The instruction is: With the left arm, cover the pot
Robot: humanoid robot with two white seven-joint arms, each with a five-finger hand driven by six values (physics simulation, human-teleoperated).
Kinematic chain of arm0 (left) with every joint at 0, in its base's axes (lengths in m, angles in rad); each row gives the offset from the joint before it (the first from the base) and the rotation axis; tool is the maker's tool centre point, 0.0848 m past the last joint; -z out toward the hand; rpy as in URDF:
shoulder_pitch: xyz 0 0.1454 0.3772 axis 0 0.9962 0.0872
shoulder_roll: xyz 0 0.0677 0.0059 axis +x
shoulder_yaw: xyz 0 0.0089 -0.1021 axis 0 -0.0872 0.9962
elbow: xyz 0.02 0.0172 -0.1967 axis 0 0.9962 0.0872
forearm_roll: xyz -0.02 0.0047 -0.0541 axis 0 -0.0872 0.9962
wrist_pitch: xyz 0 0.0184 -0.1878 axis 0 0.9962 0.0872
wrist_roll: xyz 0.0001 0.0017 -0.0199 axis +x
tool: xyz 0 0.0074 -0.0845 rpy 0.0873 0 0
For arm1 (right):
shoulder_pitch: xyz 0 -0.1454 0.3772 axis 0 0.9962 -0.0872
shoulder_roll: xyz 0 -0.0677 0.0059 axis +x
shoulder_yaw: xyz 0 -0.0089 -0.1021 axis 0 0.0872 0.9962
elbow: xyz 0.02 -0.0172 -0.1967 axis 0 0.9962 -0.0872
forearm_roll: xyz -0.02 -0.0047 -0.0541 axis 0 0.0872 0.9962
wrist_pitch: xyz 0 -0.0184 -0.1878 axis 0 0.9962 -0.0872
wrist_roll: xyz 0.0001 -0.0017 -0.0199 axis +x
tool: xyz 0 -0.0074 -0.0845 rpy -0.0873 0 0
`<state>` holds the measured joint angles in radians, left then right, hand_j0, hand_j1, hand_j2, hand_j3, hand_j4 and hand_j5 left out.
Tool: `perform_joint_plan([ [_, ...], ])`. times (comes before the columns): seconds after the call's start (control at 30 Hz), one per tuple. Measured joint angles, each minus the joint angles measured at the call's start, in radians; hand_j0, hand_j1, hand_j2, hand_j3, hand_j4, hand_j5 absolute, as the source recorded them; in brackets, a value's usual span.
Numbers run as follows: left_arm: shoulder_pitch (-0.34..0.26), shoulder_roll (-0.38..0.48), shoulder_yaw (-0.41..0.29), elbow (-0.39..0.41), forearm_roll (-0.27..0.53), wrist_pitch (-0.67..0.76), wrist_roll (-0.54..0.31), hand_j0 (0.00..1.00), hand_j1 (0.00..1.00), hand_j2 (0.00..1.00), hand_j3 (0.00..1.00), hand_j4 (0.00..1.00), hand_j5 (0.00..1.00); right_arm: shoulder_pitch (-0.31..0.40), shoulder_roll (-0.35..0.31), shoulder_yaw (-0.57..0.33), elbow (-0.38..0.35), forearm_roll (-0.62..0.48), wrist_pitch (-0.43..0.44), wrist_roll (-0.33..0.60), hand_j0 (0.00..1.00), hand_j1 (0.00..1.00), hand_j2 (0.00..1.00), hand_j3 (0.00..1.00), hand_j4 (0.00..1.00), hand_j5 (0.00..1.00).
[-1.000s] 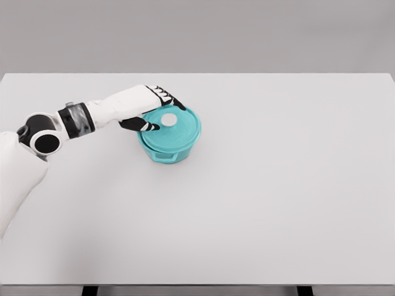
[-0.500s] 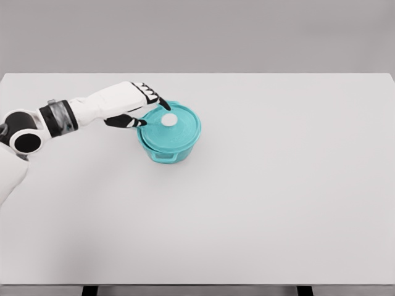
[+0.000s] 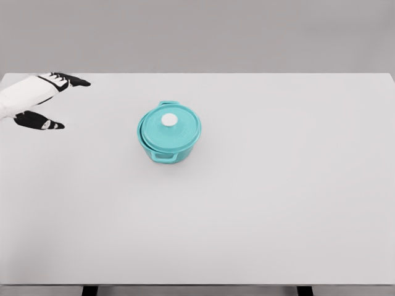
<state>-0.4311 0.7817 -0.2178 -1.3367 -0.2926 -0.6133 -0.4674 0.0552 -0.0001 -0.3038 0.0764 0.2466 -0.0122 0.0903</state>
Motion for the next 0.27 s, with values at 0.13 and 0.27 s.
perform_joint_plan([
  [0.13,0.006,0.002,0.002,0.011,0.000,0.000,-0.001,1.00,1.00,1.00,1.00,1.00,1.00,0.000,0.000,0.000,0.000,0.000,0.000,0.000,1.00,1.00,1.00,1.00,1.00,1.00],
  [0.27,0.006,-0.002,0.001,0.014,-0.001,0.000,-0.001,1.00,1.00,1.00,1.00,1.00,1.00,0.000,0.000,0.000,0.000,0.000,0.000,0.000,1.00,1.00,1.00,1.00,1.00,1.00],
])
